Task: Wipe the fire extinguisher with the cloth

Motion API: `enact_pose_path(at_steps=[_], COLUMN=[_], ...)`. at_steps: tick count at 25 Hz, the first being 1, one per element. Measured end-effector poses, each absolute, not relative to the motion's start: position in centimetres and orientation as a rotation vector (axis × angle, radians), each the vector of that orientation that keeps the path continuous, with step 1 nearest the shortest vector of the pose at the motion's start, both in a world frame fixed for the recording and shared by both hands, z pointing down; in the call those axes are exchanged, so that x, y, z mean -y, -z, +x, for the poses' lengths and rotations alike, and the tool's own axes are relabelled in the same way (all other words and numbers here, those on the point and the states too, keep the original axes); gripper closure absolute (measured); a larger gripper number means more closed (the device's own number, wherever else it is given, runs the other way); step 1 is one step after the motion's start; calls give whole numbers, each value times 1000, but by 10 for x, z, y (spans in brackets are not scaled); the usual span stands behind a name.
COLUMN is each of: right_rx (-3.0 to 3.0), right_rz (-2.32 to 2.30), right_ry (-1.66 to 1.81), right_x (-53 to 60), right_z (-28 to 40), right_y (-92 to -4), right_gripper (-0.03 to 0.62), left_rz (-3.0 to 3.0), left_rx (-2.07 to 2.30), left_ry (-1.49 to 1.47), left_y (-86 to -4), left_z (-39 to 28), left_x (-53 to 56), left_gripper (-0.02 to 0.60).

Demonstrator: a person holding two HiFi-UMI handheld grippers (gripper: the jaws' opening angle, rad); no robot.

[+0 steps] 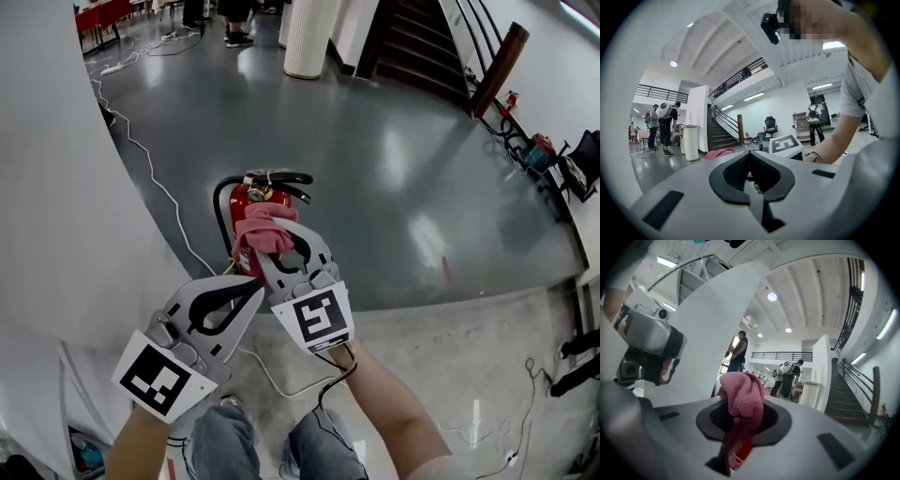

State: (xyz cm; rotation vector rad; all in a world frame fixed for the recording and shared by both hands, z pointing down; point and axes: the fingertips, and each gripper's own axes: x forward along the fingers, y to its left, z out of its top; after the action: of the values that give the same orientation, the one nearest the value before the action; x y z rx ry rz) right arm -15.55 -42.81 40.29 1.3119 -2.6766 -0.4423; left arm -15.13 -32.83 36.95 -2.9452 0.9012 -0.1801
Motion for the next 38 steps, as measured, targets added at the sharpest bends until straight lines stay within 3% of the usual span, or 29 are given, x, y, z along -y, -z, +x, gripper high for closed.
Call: enact_pose_path(at_steps=[9, 15, 25, 38], right_rx=[2800, 2876, 2947, 2968], right_rz=[1271, 1225, 1177, 1162], right_ry=[267, 212, 210, 237], right_x=[358, 298, 229, 204], right_z=[-130, -110, -78, -72], right_y=[-225, -139, -92, -93], right_gripper=[516, 516, 516, 516], left_rz=[-2895, -2867, -2856, -2837], left_rx=[-945, -941, -932, -945], left_ry=[83, 36, 45, 19], left_y=[-191, -117, -97, -91], left_z=[-142, -128, -102, -95], left_x=[301, 271, 216, 195], left_gripper=[574, 574, 574, 574])
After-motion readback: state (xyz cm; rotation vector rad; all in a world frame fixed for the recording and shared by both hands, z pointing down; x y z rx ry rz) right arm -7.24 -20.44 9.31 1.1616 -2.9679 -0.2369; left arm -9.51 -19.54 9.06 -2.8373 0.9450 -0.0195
